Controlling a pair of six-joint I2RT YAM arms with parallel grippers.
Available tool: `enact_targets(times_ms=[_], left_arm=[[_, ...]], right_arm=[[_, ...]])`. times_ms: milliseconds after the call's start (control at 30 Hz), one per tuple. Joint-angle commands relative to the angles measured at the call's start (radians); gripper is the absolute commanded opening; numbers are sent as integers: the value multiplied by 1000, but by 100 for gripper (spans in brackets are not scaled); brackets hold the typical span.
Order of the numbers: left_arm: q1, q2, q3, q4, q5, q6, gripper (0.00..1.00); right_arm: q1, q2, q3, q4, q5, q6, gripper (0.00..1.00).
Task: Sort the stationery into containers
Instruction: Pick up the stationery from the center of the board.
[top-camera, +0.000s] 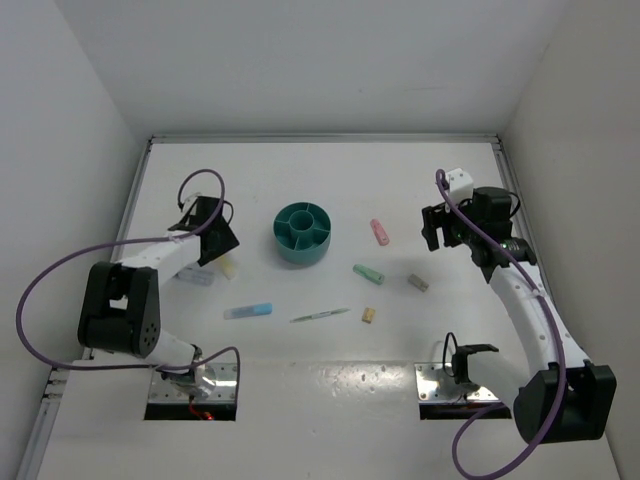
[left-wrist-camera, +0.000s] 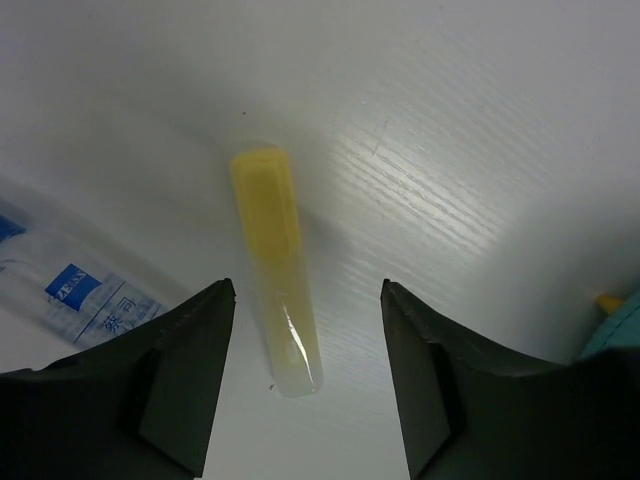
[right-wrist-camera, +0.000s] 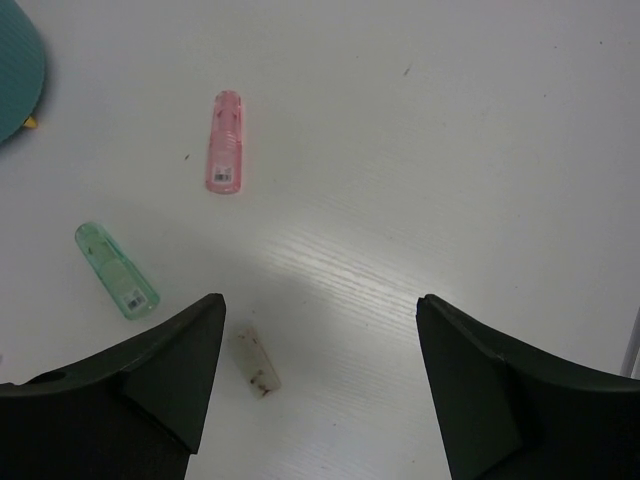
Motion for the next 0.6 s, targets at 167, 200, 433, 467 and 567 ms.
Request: enact_targets(times_ms=[167, 200, 433, 467, 567], left_arm=[[16, 40, 65, -31, -64, -46, 66], [16, 40, 65, -31, -64, -46, 66], [25, 98, 102, -31, -64, -55, 60], [25, 112, 102, -31, -64, -55, 60], [34, 140, 113, -31, -64, -55, 59]], right_arm=[[4, -17, 27, 29, 25, -10, 78], [4, -26, 27, 29, 25, -10, 78], [4, -26, 27, 29, 25, -1, 78], [4, -26, 27, 29, 25, -1, 78], [4, -26, 27, 29, 25, -1, 78]])
